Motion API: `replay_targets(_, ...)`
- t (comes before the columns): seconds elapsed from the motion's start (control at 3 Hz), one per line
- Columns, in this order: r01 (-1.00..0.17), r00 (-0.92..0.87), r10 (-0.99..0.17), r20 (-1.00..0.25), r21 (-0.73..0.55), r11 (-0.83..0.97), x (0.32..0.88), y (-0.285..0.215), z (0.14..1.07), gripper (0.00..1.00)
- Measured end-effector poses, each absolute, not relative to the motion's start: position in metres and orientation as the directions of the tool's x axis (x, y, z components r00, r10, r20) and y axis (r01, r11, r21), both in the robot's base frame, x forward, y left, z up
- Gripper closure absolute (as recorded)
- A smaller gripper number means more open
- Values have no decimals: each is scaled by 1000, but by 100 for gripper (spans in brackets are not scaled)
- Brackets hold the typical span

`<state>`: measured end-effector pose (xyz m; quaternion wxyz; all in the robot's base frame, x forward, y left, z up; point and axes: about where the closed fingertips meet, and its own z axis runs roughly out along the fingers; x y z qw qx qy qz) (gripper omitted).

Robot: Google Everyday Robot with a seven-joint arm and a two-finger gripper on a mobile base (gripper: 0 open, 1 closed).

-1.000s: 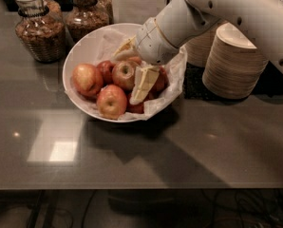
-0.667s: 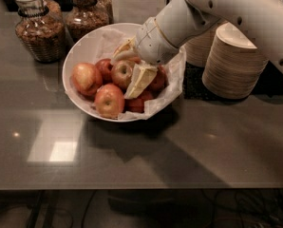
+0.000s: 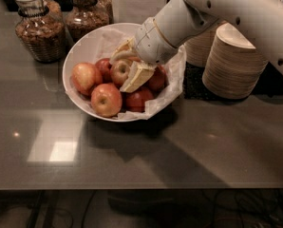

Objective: Pick apple from white bowl

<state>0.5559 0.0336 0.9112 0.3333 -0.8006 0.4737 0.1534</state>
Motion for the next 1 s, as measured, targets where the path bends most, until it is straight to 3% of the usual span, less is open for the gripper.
replay_targets(0.33,-860,506,-653,-564,-390,-330,554,35,913,100)
replay_targets(1.0,-749,645,-581,-496,-563,-351,517,41,1023,100)
